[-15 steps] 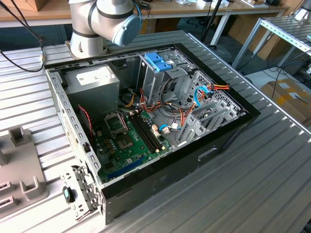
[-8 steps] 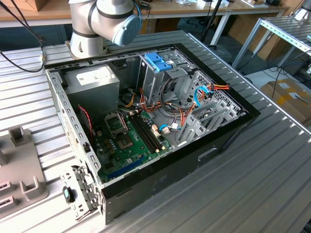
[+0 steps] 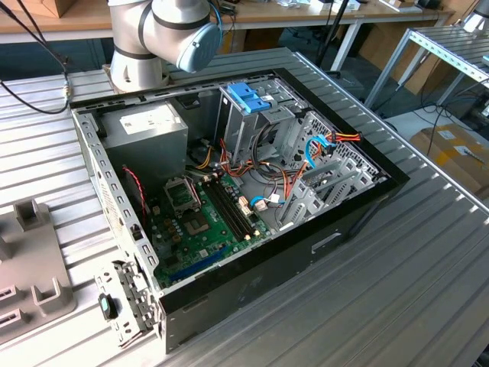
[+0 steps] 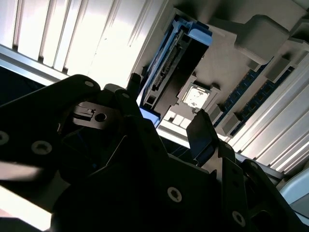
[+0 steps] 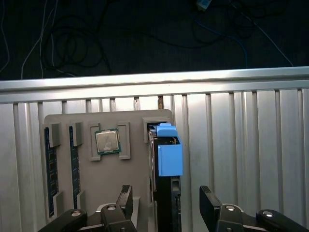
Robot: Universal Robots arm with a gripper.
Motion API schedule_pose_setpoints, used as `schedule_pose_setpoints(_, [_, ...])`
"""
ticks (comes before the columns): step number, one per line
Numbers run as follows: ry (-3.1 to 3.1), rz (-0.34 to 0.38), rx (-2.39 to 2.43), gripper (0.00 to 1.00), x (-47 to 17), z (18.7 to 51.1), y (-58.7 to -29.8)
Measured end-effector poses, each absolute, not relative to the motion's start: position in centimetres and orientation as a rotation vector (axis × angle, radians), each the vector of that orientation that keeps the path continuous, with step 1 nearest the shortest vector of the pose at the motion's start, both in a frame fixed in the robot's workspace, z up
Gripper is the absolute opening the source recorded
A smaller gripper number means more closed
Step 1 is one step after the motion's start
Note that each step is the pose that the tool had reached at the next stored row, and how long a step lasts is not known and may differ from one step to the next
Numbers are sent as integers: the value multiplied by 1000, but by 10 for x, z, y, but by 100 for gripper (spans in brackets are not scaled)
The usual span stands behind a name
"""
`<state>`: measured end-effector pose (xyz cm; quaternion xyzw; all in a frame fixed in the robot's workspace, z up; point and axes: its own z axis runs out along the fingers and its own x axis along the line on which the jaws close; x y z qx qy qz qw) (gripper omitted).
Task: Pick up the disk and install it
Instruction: 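Pick up the disk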
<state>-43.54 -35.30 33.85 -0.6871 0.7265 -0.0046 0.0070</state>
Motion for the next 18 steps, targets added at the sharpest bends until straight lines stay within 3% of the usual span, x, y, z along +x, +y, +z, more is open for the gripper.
schedule_pose_setpoints(18, [2272,-14,-2149,66,-435,300,-353])
